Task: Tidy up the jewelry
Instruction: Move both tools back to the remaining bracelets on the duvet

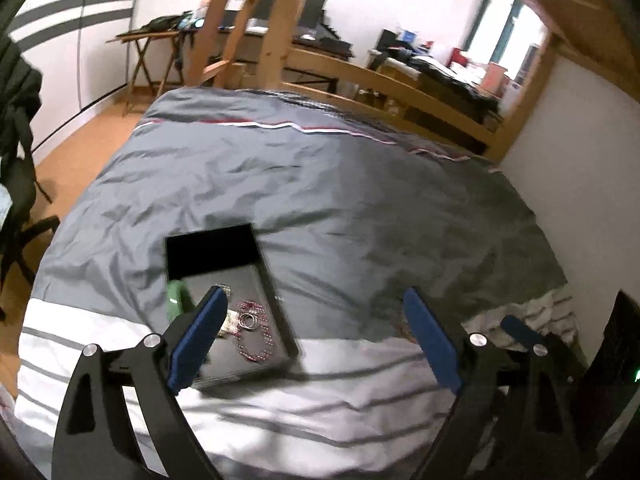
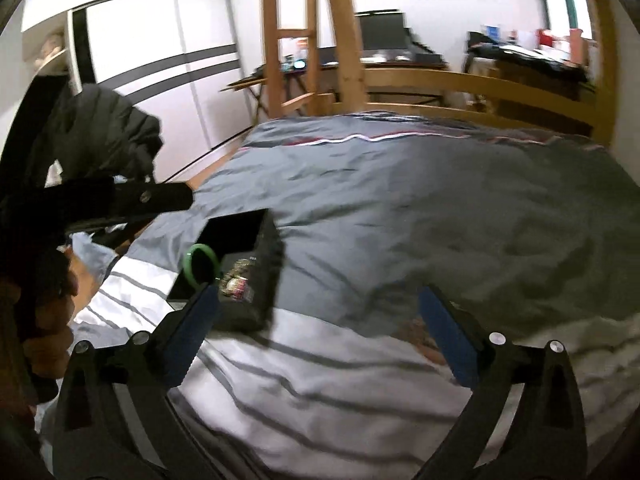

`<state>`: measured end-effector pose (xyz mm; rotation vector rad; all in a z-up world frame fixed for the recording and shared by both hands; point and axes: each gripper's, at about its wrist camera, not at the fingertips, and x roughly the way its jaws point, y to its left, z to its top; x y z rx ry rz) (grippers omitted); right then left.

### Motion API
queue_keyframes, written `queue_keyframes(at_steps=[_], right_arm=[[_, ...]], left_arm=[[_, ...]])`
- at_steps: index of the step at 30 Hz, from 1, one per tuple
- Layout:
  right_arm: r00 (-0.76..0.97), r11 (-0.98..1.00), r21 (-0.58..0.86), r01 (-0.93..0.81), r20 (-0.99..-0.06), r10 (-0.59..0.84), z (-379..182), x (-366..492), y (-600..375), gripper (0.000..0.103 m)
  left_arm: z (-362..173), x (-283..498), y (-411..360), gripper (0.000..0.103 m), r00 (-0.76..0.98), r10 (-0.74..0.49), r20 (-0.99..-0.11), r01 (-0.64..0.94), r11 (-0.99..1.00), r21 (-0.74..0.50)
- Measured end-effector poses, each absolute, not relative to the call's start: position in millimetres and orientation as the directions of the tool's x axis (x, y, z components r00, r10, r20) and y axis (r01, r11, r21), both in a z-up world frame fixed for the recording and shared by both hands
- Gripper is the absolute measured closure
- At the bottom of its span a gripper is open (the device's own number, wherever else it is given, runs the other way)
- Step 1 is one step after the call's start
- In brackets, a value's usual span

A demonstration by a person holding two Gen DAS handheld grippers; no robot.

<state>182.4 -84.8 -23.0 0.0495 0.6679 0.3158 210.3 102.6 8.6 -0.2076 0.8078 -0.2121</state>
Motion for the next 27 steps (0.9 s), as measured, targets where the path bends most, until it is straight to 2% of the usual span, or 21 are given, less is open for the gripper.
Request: queue_keyframes(at_steps=[16,27], right_arm=[[0.789,0.977,0.179,-0.118,-0.580,0.202,18,121,-226,0.004],[0.785,0.963,0.263,-0.059,-0.584,0.207,-26,140,-279,0.004]], left_arm=[[28,158,-10,0.012,0.655,-0.297,-0.694,0.196,0.955,-0.224],[-13,186,-63,0.012,0.598,-0.289,-0.748,0.244,0.954,-0.174]])
